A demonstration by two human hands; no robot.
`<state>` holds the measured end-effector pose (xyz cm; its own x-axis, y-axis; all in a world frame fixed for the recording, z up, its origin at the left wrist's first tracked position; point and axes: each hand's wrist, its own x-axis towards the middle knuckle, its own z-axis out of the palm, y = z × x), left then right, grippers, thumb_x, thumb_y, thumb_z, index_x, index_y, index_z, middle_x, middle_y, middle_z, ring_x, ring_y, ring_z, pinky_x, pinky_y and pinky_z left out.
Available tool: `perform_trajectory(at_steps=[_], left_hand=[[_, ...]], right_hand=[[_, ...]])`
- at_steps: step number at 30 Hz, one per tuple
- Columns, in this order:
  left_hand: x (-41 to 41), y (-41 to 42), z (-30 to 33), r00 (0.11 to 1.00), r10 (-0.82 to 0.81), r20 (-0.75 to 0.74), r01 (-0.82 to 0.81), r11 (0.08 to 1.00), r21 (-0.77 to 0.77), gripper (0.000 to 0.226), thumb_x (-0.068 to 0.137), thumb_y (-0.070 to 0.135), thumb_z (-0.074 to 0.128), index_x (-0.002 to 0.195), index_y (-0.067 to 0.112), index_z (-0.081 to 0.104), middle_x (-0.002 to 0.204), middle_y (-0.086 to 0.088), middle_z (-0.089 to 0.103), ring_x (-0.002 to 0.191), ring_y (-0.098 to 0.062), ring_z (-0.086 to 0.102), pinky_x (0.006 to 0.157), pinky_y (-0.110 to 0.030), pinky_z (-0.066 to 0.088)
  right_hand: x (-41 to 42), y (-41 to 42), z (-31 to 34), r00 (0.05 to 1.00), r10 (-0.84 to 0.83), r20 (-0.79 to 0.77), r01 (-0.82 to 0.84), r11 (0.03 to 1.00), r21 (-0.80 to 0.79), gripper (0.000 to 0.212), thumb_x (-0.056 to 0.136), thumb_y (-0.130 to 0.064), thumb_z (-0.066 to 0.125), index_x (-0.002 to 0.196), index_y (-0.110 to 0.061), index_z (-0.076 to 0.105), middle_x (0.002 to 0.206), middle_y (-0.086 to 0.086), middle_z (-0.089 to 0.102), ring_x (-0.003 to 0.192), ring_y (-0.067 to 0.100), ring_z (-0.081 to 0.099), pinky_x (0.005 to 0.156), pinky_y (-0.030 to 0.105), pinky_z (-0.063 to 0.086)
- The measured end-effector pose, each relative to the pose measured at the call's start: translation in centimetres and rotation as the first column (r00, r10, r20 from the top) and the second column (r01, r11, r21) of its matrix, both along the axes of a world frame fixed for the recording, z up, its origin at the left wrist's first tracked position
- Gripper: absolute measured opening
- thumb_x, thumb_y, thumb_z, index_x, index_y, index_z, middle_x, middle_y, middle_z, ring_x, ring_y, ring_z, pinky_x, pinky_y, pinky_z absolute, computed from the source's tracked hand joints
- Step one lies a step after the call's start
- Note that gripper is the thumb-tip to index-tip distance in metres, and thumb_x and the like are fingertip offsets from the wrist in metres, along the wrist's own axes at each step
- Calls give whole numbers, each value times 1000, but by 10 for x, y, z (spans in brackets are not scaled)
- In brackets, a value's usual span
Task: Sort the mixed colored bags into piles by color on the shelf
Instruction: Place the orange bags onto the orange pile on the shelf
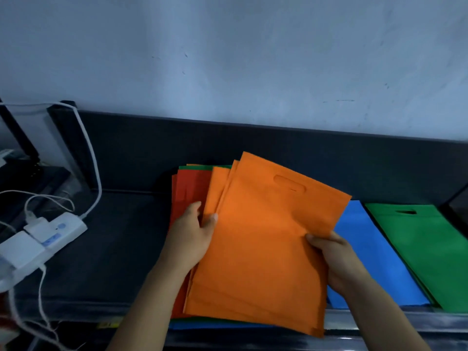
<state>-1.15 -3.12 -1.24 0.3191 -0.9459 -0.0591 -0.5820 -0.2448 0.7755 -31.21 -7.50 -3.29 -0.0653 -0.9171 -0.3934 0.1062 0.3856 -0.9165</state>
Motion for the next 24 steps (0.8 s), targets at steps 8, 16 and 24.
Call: perform_trajectory(at_steps=[8, 16, 24], left_hand=[[-5, -2, 10, 863, 30, -504, -83, 993, -83, 20, 104, 39, 57, 103, 32, 76, 95, 6, 79, 88, -15, 76, 86, -46, 61], [-9, -1, 5, 757, 85, -647, -180, 980, -82, 21, 87, 39, 80, 104, 28, 74, 92, 4, 79, 82, -14, 76, 72, -37, 61], [-11, -4, -3, 799, 31, -600, -136, 982, -129, 30, 101, 52, 53, 127, 39, 62, 109, 22, 65, 105, -4, 62, 96, -37, 52]], right_hand=[[1, 3, 2, 1000, 26, 11, -26, 1000, -8, 21, 104, -11, 63, 124, -10, 71, 112, 8, 80, 105, 30, 75, 80, 42, 59], [-5, 9, -3, 999, -9, 39, 9, 1000, 3, 25, 100, -20, 71, 125, -15, 70, 119, 6, 79, 109, 31, 75, 84, 47, 60], [-13, 11, -12, 996, -89, 28, 91, 995, -48, 22, 101, -16, 69, 123, -16, 72, 113, 4, 82, 105, 29, 77, 81, 43, 60]])
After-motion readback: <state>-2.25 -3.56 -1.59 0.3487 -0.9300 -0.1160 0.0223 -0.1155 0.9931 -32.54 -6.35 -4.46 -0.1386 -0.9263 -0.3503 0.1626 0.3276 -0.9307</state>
